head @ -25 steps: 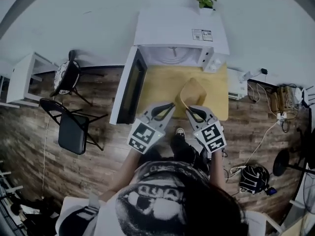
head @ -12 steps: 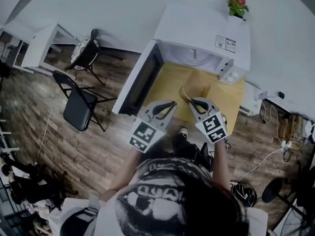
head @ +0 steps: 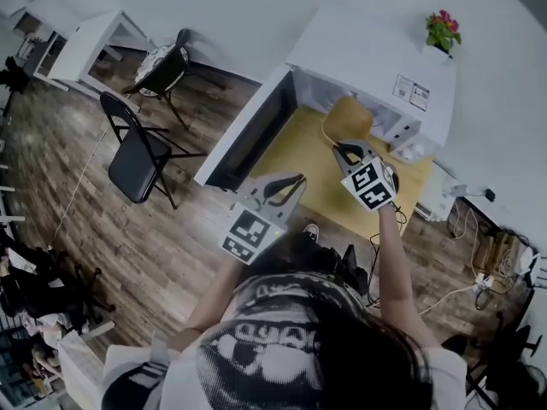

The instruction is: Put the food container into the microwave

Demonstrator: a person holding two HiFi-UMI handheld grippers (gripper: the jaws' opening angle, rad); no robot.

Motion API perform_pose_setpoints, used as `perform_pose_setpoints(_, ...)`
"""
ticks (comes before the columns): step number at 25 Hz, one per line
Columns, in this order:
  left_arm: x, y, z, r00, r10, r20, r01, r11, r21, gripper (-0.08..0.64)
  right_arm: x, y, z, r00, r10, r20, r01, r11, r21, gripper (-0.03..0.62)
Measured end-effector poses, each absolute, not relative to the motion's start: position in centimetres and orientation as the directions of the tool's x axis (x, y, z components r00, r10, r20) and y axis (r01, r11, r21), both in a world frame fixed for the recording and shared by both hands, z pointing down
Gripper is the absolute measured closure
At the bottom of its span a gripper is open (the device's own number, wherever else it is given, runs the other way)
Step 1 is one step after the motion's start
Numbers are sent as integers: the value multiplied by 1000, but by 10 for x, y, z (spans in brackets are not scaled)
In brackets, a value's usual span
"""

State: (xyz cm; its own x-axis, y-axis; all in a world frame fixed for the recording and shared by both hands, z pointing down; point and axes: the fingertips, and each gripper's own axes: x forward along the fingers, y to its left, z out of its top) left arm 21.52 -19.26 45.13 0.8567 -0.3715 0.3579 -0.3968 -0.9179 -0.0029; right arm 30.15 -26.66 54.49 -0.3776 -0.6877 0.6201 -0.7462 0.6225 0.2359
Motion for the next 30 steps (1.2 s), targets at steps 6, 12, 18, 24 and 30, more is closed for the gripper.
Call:
perform_pose_setpoints(6, 214, -196, 459, 843, -397, 363, -431, -902, 15, 548, 318, -300, 576, -344, -627, 699, -680, 679, 275, 566)
perform_pose_setpoints(12, 213, -194, 467, 836, -400, 376, -442, -896, 30, 548, 328, -328, 603, -301, -587, 752, -655, 700, 284, 566)
perform_pose_setpoints(18, 206, -196, 468, 827, -421, 373, -465, -884, 35, 548, 338, -360, 610, -228, -626, 746, -642, 672, 368, 566)
perform_pose_setpoints(24, 194, -193, 473, 813, -439, 382, -491, -870, 45, 548, 350, -387, 614, -153, -670, 727, -660, 616, 429, 563)
perform_pose_setpoints(30, 183, -191, 475, 800, -458, 387, -514, -857, 49, 548, 356, -401, 616, -145, -672, 727, -724, 572, 384, 561)
